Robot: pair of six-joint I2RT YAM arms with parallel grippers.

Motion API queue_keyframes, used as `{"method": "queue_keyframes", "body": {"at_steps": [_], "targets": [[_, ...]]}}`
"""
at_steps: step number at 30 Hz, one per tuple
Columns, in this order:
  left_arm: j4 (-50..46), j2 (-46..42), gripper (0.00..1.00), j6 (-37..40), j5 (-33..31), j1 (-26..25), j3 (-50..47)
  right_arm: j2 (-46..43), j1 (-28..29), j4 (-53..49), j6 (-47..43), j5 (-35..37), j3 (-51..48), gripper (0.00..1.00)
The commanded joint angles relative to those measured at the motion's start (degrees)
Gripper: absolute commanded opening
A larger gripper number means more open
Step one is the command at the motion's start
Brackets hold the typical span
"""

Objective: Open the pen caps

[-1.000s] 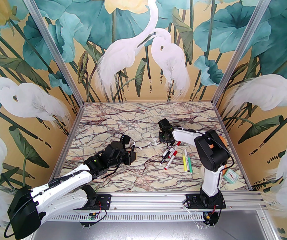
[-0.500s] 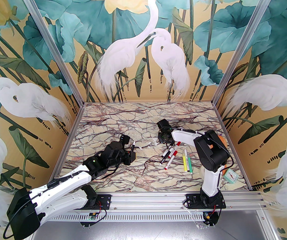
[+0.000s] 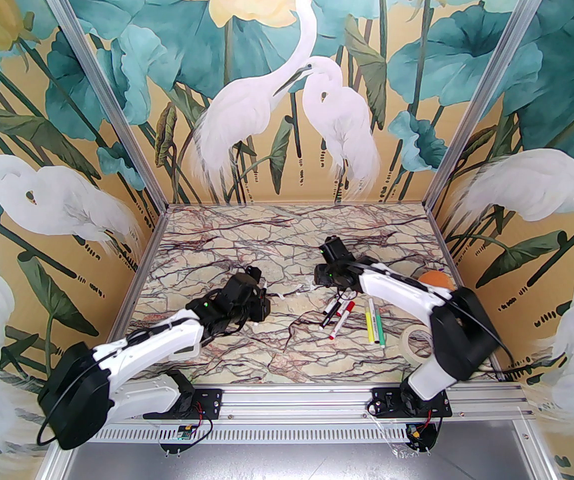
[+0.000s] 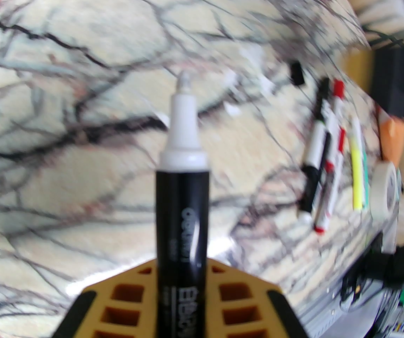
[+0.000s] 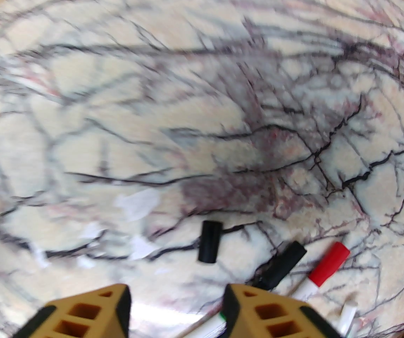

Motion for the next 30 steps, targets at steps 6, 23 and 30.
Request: {"method": "queue_keyframes", "body": {"at_steps": [6,23,30], "targets": [[-6.5,9.5,0.03,5.8,-8.5,4.0,8.8,-14.5,0.7,1.7,-0.6,-9.0,-7.2,0.76],[-5.9,22.4,0.05,9.5,-16.5,7.7,12.9,-28.0,0.8,1.1,0.7,-13.7,-15.1,0.99],[-5.1,25.5,0.09,9.8,-16.6,8.1,14.2,-28.4,0.8,0.6,1.0,-12.5,-15.9,1.0]]}}
